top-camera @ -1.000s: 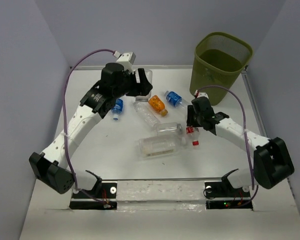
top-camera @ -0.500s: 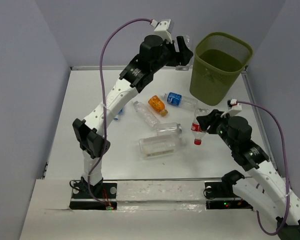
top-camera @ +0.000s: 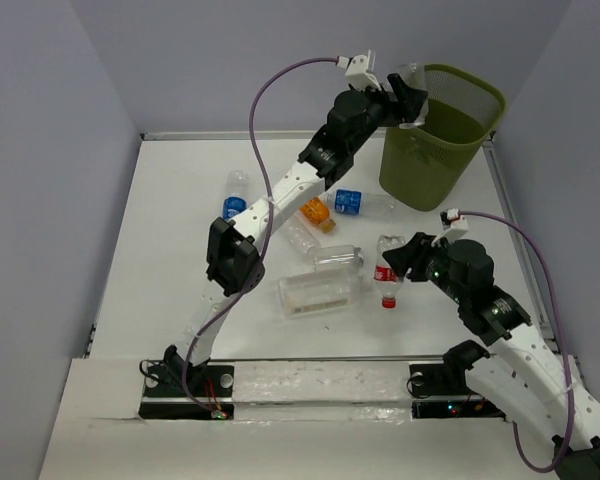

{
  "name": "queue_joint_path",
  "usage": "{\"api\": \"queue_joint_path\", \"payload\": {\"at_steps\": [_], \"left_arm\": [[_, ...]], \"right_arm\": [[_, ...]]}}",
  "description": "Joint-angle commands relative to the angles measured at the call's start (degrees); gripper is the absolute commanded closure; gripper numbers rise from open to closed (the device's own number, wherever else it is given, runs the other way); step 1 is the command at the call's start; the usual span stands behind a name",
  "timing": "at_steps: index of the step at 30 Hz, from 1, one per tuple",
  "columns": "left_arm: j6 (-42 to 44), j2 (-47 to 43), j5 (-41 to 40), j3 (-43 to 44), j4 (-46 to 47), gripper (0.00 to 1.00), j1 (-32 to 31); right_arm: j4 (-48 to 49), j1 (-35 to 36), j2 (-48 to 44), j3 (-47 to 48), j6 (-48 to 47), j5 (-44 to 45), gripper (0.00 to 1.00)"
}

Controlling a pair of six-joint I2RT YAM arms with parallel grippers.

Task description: Put the plastic bottles in the bin

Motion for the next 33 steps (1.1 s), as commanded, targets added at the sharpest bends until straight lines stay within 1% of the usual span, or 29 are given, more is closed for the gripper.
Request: {"api": "queue_joint_path", "payload": {"at_steps": [1, 2, 4, 8, 10, 15, 20, 24, 25, 27, 29, 30, 33], "left_arm": [[1.11, 0.15, -8.33, 3.65, 18.07, 0.53, -2.17], [3.38, 1.81, -10.28, 4.08, 19.06, 0.53, -3.05], [4.54, 3.67, -13.7, 5.57, 22.39, 0.53, -3.58], [6.12, 8.76, -18.37, 9.0, 27.13, 0.52, -3.93], [7.61, 11.05, -19.96, 10.23, 29.95, 0.5, -3.85], [12.18, 14.13, -21.1, 11.2, 36.38, 0.42, -3.67], [12.63, 17.12, -20.58, 13.14, 38.93, 0.41, -2.44], [13.77, 18.26, -19.27, 13.23, 39.55, 0.31, -1.74], [13.95, 18.44, -18.48, 13.14, 39.81, 0.26, -1.74], [14.56, 19.05, -17.95, 13.14, 39.81, 0.21, -1.74], [14.65, 19.67, -17.59, 13.05, 39.72, 0.15, -1.74], [14.56, 19.93, -17.5, 13.05, 39.81, 0.11, -1.74], [14.56, 20.11, -16.54, 12.88, 39.46, 0.05, -1.74]], "right_arm": [[2.55, -0.35, -0.42, -0.4, 0.53, -2.46, 0.61], [2.56, -0.35, -1.21, -0.49, 0.7, -2.72, 0.61], [2.82, -0.35, -2.44, -0.76, 1.31, -3.07, 0.61], [2.56, -0.35, -5.34, -1.37, 2.55, -5.0, 0.61], [2.03, -0.35, -5.78, -1.29, 2.81, -6.23, 0.61], [1.68, -0.35, -5.43, -0.32, 2.37, -8.96, 0.61], [1.59, -0.35, -5.43, 0.47, 2.28, -10.54, 0.62], [1.76, -0.35, -5.17, 0.38, 2.46, -11.07, 0.62], [2.2, -0.35, -5.08, 0.3, 2.46, -11.07, 0.63], [2.73, -0.35, -4.73, 0.3, 2.64, -11.59, 0.63], [3.08, -0.35, -4.29, 0.3, 2.72, -11.86, 0.63], [3.26, -0.35, -4.2, 0.3, 2.72, -11.95, 0.63], [3.52, -0.35, -4.11, 0.47, 2.64, -11.95, 0.63]]}}
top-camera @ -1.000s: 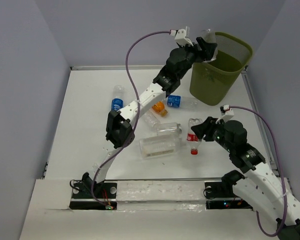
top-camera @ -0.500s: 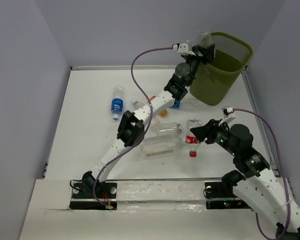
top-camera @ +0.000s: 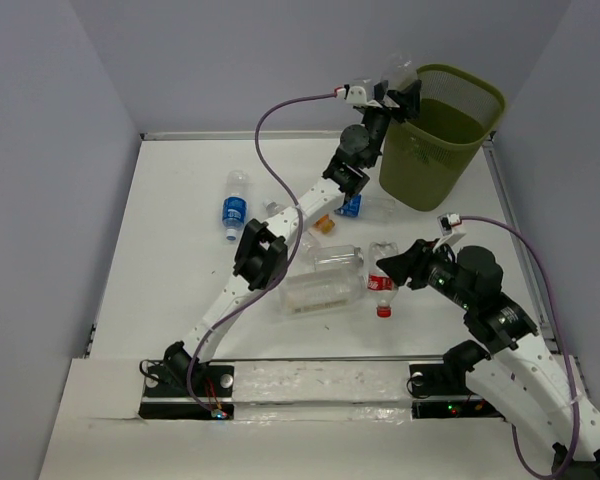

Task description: Put the plastic bottles in the bin

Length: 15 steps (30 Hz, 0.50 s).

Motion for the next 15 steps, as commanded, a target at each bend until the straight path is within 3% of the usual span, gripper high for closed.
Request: {"api": "queue_joint_path", "payload": {"at_steps": [1, 15], "left_arm": [[1.19, 0.61, 0.99, 2.41, 5.58, 0.03, -0.27], [2.33, -0.61, 3.19, 1.35, 4.88, 0.01, -0.8]], "right_arm": [[3.54, -0.35, 0.15, 1.41, 0.21, -1.5, 0.63], [3.46, -0.35, -0.12, 3.26, -1.28, 0.25, 0.64]]}}
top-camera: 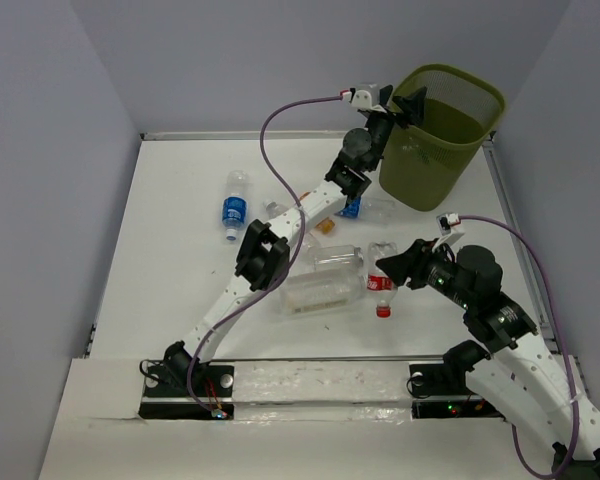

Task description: Put the plastic bottles in the bin

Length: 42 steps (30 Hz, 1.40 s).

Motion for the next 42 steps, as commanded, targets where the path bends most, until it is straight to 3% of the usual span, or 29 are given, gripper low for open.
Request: {"api": "queue_joint_path", "payload": {"at_steps": [1, 7, 11, 16, 20, 23, 24, 26, 29, 32, 36, 37, 38, 40, 41, 42], "left_arm": [[2.04, -2.54, 0.76, 1.26, 3.44, 0.01, -0.41], [6.96, -17.55, 3.83, -5.06, -2.36, 0.01, -0.49], [10.83, -32.63, 5.52, -11.63, -12.99, 0.01, -0.49], [8.29, -49.1, 2.09, -30.88, -20.89, 0.01, -0.32], [2.85, -58.95, -5.29, -48.5, -34.06, 0.01, 0.82], [-2.68, -66.86, -6.26, -60.48, -37.34, 0.01, 3.63], [-3.92, -70.45, -6.18, -68.09, -37.78, 0.01, 4.59], [-7.26, -73.89, -6.26, -78.07, -38.93, 0.01, 8.02], [-11.12, -81.09, -6.88, -88.17, -40.94, 0.01, 13.1], [-12.28, -86.11, -8.54, -95.04, -42.35, 0.01, 16.72], [-11.4, -86.93, -13.55, -97.0, -47.09, 0.01, 21.03], [-11.4, -86.4, -13.82, -96.74, -49.1, 0.01, 22.0], [-11.4, -85.61, -13.65, -96.39, -49.47, 0.01, 23.66], [-11.66, -83.33, -12.42, -96.38, -49.22, 0.01, 24.64], [-11.66, -82.27, -11.29, -96.3, -48.6, 0.01, 24.9], [-11.49, -79.65, -10.84, -96.03, -48.51, 0.01, 25.17]], "right_arm": [[3.02, -0.35, -0.31, 3.5, -1.65, 1.52, 0.64], [2.93, -0.35, 1.53, 6.22, -3.41, 5.21, 0.64], [3.11, -0.35, 3.11, 10.0, -4.82, 8.82, 0.66], [4.59, -0.35, 7.33, 18.43, -7.37, 16.63, 0.67], [9.51, -0.35, 13.74, 28.27, -12.63, 24.8, 0.67], [13.46, -0.35, 20.85, 33.37, -19.31, 33.85, 0.67], [14.96, -0.35, 22.61, 36.86, -21.41, 38.13, 0.67], [21.46, -2.01, 28.23, 40.14, -28.62, 39.76, 0.68], [22.53, -8.59, 37.7, 52.75, -31.36, 36.01, 0.68], [22.44, -14.75, 47.45, 60.43, -32.59, 34.57, 0.68], [22.09, -18.37, 57.07, 69.85, -35.32, 34.04, 0.67], [22.0, -19.15, 58.3, 71.08, -35.84, 34.48, 0.65], [22.18, -19.68, 59.36, 71.26, -35.67, 34.75, 0.5], [22.44, -21.26, 60.86, 70.39, -34.1, 34.84, 0.39], [23.23, -22.4, 61.12, 68.82, -32.09, 34.14, 0.25], [23.32, -22.41, 61.39, 68.54, -30.94, 33.44, 0.17]]}}
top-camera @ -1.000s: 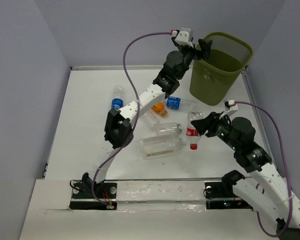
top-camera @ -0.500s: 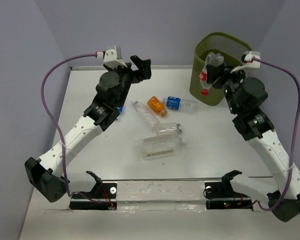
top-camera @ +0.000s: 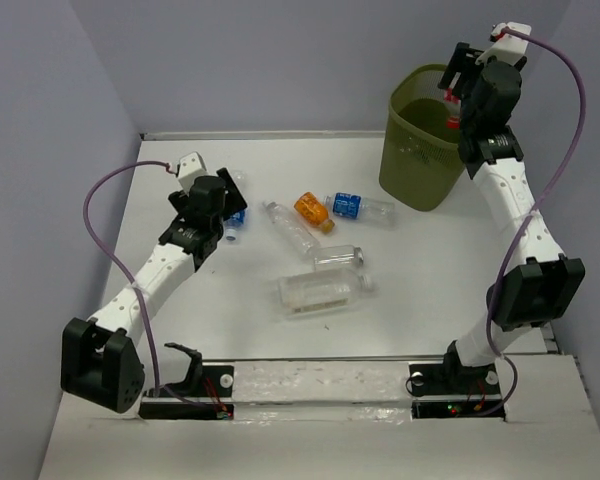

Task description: Put the plastic bottles in the bin

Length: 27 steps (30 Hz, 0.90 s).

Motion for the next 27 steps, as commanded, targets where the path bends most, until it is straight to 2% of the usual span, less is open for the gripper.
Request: {"api": "queue_joint_path", "payload": {"at_steps": [1, 2, 6, 13, 16, 25, 27], "left_arm": [[0.29, 5.67, 0.77, 2.28, 0.54, 0.01, 1.74], [0.56, 8.65, 0.95, 4.02, -1.12, 0.01, 2.09], [0.82, 13.15, 1.65, 6.24, -0.7, 0.01, 2.8], [2.85, 22.11, 1.04, 11.95, -0.87, 0.01, 3.24], [3.72, 26.06, 1.56, 13.0, 0.53, 0.01, 4.11], [4.95, 38.02, 7.46, 19.94, 0.63, 0.01, 7.8], [5.31, 40.04, 7.81, 21.78, -0.16, 0.05, 7.89]], "right_arm": [[3.52, -1.56, 0.36, 0.24, 2.16, -1.38, 0.13], [3.26, -1.56, 0.46, 0.15, 2.08, -1.65, 0.1], [3.08, -1.56, -3.14, -3.26, 4.8, -5.86, 0.09], [3.6, -1.56, -14.91, -13.72, 14.64, -25.17, 0.1], [5.19, 0.81, -18.35, -20.48, 18.24, -29.06, 0.11], [6.68, 13.89, -19.14, -24.28, 16.41, -31.36, 0.11], [6.68, 15.22, -18.79, -24.29, 16.4, -31.62, 0.11]]}}
